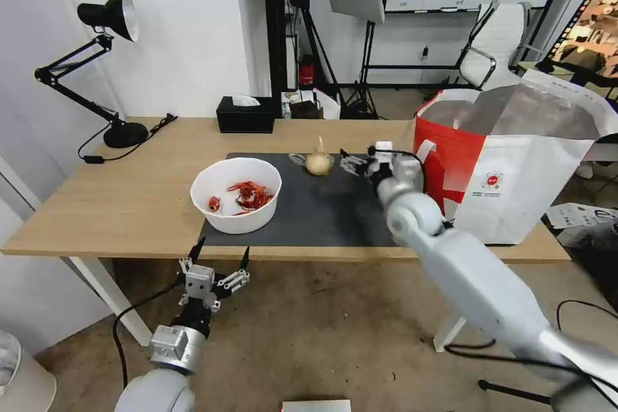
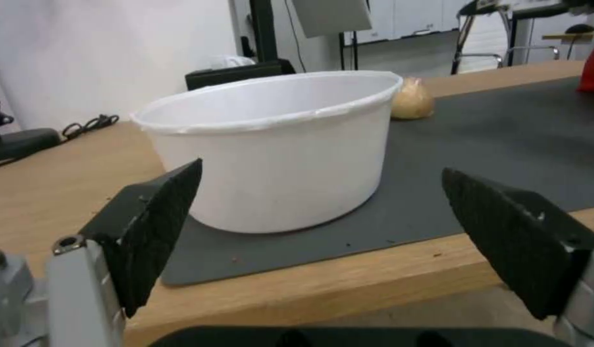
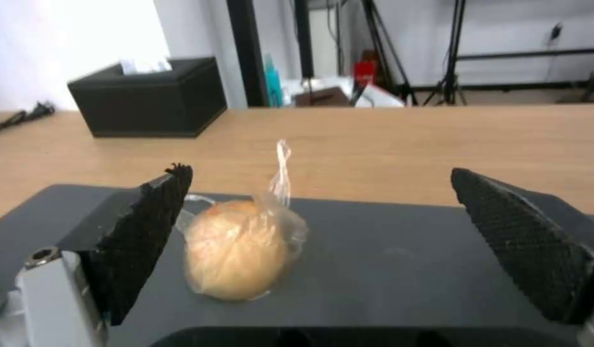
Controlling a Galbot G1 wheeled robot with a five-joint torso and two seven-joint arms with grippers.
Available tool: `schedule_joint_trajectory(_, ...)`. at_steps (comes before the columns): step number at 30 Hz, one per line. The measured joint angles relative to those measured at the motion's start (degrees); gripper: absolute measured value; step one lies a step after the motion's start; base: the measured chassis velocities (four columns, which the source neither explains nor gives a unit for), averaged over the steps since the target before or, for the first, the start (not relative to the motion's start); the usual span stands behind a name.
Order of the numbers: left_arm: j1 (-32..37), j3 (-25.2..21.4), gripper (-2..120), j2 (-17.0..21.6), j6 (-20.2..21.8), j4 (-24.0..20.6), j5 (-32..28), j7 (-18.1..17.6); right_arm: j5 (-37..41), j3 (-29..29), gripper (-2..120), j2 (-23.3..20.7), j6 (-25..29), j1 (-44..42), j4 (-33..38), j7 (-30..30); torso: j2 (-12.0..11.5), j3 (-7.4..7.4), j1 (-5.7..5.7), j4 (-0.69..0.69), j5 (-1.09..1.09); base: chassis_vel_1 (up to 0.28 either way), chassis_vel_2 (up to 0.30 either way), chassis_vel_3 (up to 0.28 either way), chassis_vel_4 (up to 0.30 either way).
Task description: Pick up the trash from the table and place it into the takeout bag.
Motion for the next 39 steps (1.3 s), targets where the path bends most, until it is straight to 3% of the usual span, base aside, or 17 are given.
schedule_joint_trajectory(5, -0.2, -0.4, 100, 0.6, 0.0, 0.4, -0.2, 0.0, 0.1, -2.3, 100, 3.1, -1.5, 4.3, -8.6, -4.0, 0.0, 0.0, 0.0, 0.0, 0.01, 0.0, 0.0, 0.0, 0.0)
schedule_joint_trajectory(14, -0.2, -0.6, 100, 0.1, -0.1, 0.6, -0.5, -0.1, -4.7, -4.6, 100, 6.4, -3.2, 8.1, -17.5, -9.0, 0.0, 0.0, 0.0, 0.0, 0.01, 0.0, 0.0, 0.0, 0.0)
schedule_joint_trajectory(29, -0.5, -0.6, 100, 0.3, -0.2, 0.7, -0.8, -0.1, -12.0, -6.3, 100, 9.6, -4.6, 12.4, -26.4, -14.8, 0.0, 0.0, -0.01, 0.0, 0.01, 0.0, 0.0, 0.0, 0.0)
schedule_joint_trajectory(39, -0.6, -0.6, 100, 0.2, -0.2, 0.7, -0.9, -0.1, -14.3, -6.4, 100, 10.4, -2.6, 12.7, -26.9, -15.3, 0.0, 0.0, -0.01, -0.01, 0.02, 0.0, 0.0, 0.0, 0.0)
